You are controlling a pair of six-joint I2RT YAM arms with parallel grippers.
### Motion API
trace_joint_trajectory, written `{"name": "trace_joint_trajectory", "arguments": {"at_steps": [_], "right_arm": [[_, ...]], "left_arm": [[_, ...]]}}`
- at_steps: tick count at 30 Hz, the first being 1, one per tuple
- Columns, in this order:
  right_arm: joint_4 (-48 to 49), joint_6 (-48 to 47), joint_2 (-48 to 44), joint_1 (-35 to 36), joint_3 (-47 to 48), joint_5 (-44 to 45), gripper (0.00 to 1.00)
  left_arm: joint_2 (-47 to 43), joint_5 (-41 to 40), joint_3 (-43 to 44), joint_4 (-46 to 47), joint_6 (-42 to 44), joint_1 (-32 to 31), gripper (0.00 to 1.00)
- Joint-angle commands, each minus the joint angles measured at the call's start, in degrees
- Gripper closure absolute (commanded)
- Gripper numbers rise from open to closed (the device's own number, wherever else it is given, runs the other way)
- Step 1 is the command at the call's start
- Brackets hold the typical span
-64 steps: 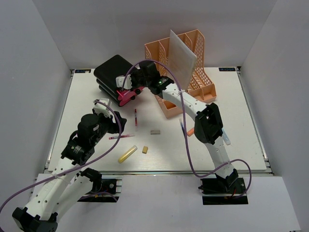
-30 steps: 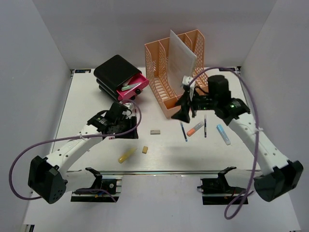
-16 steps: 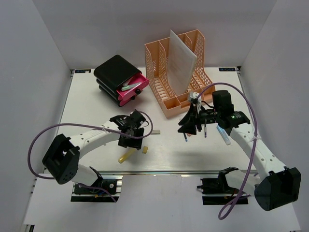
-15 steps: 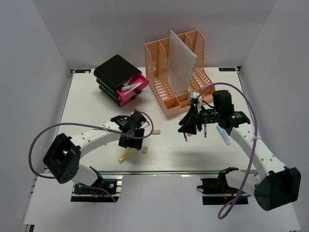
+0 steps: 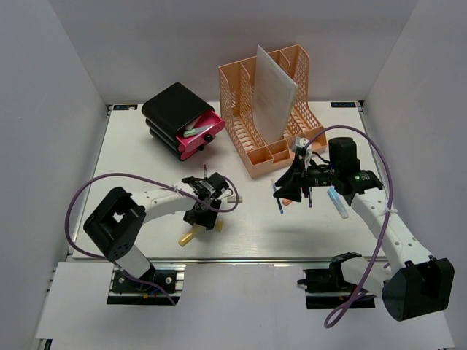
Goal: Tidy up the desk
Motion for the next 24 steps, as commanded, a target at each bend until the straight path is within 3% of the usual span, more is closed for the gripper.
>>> {"name": "trace_joint_trajectory", "arguments": {"at_steps": [1,4,9,16,18,24], "right_arm": [[1.9,0.2,-0.9,-0.9,-0.2,-1.8,0.48],[1.9,0.2,-0.8,-1.2,-0.2,-2.2,0.48],[2.0,0.2,-1.0,-1.8,-0.3,-2.6,0.48],[2.1,0.3,-0.8,-2.6,-0.6,-3.0,0.48],[2.1,0.3,-0.8,-2.7,-0.6,-3.1,0.48],[2.4,0.2,-0.8,-3.0,-0.8,-2.2,0.53]], "left_arm": [[-0.4,-0.2,-1.1,2.5,2.6,0.8,0.37],[-1.0,0.9,-2.5,3.8,3.5,0.8,0.44],[-0.9,1.4,-4.1,3.9,3.5,0.8,0.69],[-3.4,-0.8,-2.9,2.2,3.4,0.8,0.88],[-4.7,-1.9,-0.8,0.7,3.5,0.8,1.0],[-10.3,-1.5,10.9,-5.6,5.6,0.3,1.0]]}}
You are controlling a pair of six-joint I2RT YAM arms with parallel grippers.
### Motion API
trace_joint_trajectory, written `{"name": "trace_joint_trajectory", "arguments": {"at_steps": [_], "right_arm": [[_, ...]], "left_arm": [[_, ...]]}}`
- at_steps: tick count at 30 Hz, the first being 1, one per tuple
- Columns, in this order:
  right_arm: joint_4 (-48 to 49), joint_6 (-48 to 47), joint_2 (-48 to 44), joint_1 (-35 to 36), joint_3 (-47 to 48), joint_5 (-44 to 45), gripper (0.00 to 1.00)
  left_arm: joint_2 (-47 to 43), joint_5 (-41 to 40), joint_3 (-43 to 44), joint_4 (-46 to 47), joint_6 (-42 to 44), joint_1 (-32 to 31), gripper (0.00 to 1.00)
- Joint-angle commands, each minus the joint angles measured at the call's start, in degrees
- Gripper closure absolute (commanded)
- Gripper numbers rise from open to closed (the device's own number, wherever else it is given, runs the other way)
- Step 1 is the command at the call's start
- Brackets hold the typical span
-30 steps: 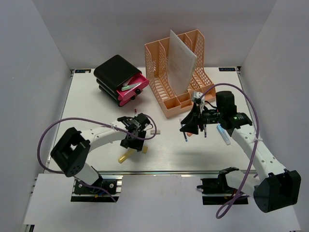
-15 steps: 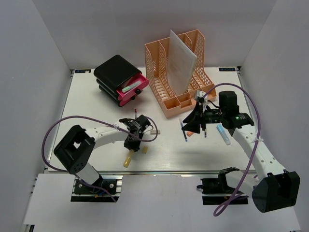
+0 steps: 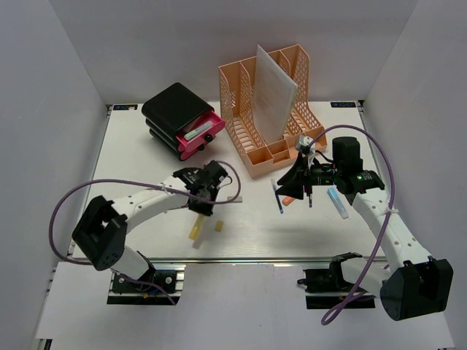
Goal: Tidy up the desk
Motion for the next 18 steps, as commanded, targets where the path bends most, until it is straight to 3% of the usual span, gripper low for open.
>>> {"name": "trace_joint_trajectory", "arguments": {"at_steps": [1,4,8,13,18], "right_arm": [[1.8,0.2,-0.8,-0.5,-0.6,-0.5,0.55],[1.8,0.0,-0.8,-0.5,-0.6,-0.1,0.68],[2.1,0.0,-0.7,-0.5,-0.7,0.3,0.8],[2.1,-0.2,-0.6,-1.0,-0.7,1.0,0.82],[2.1,-0.4,-0.7,-1.2,-0.7,1.2,0.82]], "left_arm": [[-6.5,-1.2,9.2,-2.4,2.1,-0.3,1.0],[-9.8,-1.4,14.4,-1.7,5.7,0.5,1.0],[-8.9,-7.3,23.3,-0.7,12.1,0.5,1.0],[-2.9,-16.5,34.9,3.2,22.4,1.6,1.0],[3.8,-19.1,43.2,10.2,31.6,4.9,1.0]]}}
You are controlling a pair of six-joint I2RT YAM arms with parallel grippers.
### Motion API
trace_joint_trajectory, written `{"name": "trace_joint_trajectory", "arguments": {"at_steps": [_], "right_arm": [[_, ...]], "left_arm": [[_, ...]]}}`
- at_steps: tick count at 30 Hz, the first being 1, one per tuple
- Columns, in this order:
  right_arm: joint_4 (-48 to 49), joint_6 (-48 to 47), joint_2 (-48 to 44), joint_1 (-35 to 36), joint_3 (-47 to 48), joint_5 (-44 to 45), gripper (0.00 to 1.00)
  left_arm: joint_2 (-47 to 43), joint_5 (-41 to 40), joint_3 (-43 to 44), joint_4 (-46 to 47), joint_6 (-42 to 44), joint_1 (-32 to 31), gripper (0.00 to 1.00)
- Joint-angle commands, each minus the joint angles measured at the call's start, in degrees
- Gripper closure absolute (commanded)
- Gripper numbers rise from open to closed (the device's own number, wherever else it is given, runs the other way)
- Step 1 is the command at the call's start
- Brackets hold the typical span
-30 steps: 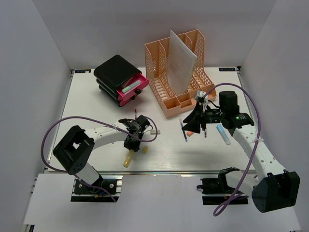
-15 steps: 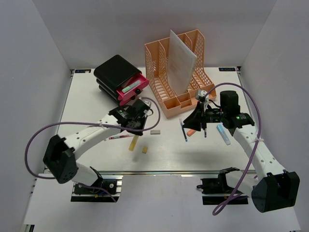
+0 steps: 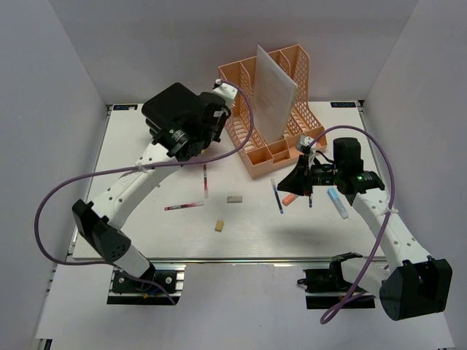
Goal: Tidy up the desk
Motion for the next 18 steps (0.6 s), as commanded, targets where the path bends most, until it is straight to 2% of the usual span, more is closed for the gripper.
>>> {"name": "trace_joint_trajectory", "arguments": {"at_steps": [1,5,9,13,18], "right_arm": [[1.6,-0.4,-0.7,-0.5,-0.1,0.2,0.82],[1.8,-0.3,-0.7,-0.8,-0.2,-0.1,0.82],[1.6,-0.6,-1.1,-0.8,-0.1,0.1,0.82],[1.5,-0.7,-1.3,-0.8,0.0,-0.1,0.82],[1.2,-1.0,-1.2,-0.8,0.2,-0.2,0.81]], "left_arm": [[3.1,-4.2,3.9,6.4,9.2,2.8,1.0],[7.6,-4.4,6.2,10.8,13.4,6.4,1.0],[9.9,-4.3,4.4,17.4,17.1,9.4,1.0],[12.8,-3.0,3.0,23.0,17.8,11.6,1.0],[16.5,-0.3,4.0,23.9,16.8,13.4,1.0]]}}
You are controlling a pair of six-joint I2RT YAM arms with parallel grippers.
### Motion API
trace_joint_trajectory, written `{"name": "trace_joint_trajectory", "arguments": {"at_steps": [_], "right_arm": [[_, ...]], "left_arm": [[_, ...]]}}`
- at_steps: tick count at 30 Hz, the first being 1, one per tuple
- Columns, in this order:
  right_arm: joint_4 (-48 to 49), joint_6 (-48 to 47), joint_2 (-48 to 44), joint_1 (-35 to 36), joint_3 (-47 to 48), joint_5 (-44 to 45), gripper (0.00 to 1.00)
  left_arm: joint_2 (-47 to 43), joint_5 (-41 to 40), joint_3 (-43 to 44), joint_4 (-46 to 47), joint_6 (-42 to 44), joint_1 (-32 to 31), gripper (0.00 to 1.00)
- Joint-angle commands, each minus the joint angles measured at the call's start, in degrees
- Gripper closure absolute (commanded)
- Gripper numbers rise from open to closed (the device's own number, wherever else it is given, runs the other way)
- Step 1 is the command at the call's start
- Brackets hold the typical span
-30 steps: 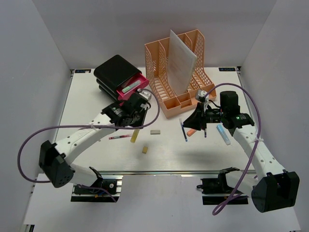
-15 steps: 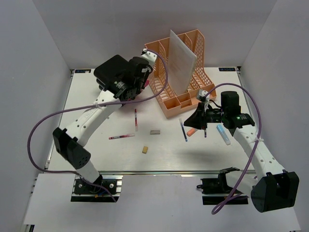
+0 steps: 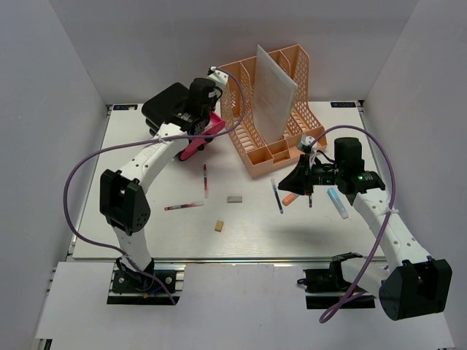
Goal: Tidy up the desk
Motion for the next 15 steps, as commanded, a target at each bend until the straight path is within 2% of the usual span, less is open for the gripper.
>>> {"name": "trace_joint_trajectory", "arguments": {"at_steps": [1,6,8,9,10,13,14,15], "right_arm": [[1.0,-0.8,-1.4,-0.2,0.2,-0.4,0.81],[1.1,-1.0,-1.4,-0.2,0.2,0.1,0.79],[1.1,-1.1,-1.2,-0.1,0.2,0.5,0.75],[1.1,-1.0,-1.2,-0.3,0.1,0.9,0.69],[1.1,-1.1,-1.1,-0.1,0.1,1.1,0.66],[1.2,-1.1,-0.8,-0.2,0.0,2.5,0.56],[1.2,-1.2,-0.7,-0.4,0.0,2.7,0.55],[1.4,-1.4,-0.7,-0.6,0.0,3.1,0.52]], "left_arm": [[0.9,2.5,1.1,3.3,0.2,0.8,1.0],[2.9,2.9,0.6,3.3,-0.6,0.8,1.0],[3.0,2.6,-0.5,3.8,-0.8,1.3,1.0],[3.1,2.4,-0.8,3.9,-0.8,1.3,0.97],[3.1,2.0,-1.1,4.1,-1.0,1.3,0.87],[3.3,-0.1,-1.3,3.8,-2.0,1.3,0.66],[3.4,-0.5,-0.8,3.6,-2.7,1.3,0.52],[3.3,-0.4,-0.4,2.8,-2.8,1.3,0.49]]}}
